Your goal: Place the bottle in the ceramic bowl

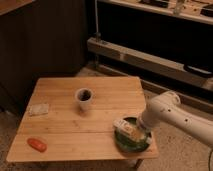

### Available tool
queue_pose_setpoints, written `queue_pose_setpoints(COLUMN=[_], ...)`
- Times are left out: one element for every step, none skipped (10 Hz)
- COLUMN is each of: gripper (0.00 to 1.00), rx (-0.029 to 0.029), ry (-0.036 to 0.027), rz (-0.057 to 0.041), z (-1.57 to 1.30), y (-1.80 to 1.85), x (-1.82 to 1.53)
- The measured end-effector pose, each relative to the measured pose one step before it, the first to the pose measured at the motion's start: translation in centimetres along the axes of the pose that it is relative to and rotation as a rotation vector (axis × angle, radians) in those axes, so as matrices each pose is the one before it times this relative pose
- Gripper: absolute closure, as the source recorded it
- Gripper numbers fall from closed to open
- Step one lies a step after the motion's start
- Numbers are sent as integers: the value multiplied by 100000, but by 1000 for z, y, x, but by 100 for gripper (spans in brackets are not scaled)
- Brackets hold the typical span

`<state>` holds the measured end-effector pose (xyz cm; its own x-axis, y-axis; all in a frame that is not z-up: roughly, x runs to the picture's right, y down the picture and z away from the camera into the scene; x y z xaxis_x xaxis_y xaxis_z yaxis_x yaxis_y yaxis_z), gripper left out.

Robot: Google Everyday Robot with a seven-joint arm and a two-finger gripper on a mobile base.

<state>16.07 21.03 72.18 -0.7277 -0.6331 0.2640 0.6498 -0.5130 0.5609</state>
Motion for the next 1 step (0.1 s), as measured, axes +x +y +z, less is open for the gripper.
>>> queue_pose_setpoints(gripper=[54], rx=[15], ry=[31], rz=[89], z=[59], y=[-576], x=[-212])
